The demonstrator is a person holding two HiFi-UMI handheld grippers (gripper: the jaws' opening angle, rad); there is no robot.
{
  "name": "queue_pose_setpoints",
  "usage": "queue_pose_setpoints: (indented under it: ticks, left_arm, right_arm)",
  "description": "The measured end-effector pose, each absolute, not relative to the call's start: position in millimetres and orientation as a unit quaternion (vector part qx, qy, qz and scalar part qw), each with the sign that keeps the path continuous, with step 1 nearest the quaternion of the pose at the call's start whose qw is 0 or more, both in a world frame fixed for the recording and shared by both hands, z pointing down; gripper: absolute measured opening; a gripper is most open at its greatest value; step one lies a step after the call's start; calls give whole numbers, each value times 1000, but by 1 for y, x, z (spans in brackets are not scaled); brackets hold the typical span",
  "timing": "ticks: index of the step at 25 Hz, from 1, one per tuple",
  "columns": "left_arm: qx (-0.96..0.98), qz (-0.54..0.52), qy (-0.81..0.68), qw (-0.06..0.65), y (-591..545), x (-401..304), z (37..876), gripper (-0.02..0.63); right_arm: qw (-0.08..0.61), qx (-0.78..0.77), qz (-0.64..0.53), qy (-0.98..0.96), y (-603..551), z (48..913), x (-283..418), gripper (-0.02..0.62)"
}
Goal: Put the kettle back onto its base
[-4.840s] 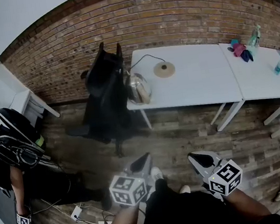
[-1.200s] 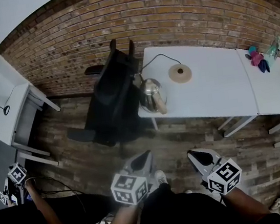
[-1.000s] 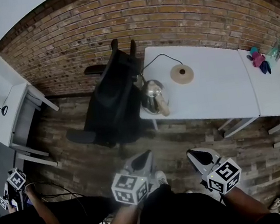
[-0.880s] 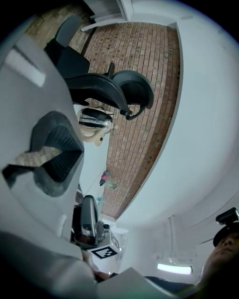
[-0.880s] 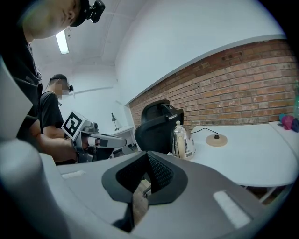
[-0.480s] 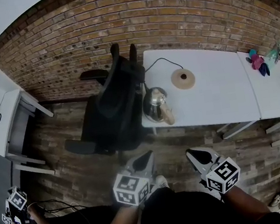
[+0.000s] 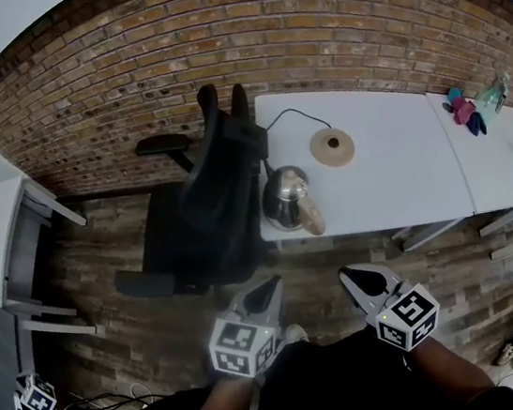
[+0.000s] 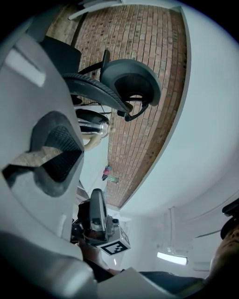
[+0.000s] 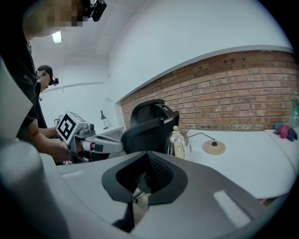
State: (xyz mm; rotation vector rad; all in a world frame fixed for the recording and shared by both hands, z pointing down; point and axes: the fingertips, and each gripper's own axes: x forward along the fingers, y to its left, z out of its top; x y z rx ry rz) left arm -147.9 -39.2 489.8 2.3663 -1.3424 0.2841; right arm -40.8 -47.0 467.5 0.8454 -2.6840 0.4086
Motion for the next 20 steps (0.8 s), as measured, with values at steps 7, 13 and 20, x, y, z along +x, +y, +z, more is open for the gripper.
queue_pose_setpoints:
  ticks: [7, 13, 20]
  left_arm:
    - [851, 98, -474, 204, -43, -157, 491, 0]
    - [847, 105, -477, 212, -41, -164, 497, 1]
    - [840, 116, -487, 212, -41, -170, 506, 0]
  right_arm:
    - [167, 297, 142, -929, -51, 473, -52, 28]
    - [180, 305, 138, -925, -62, 481, -58, 28]
    - [196, 312, 118, -922, -77, 493, -61, 37]
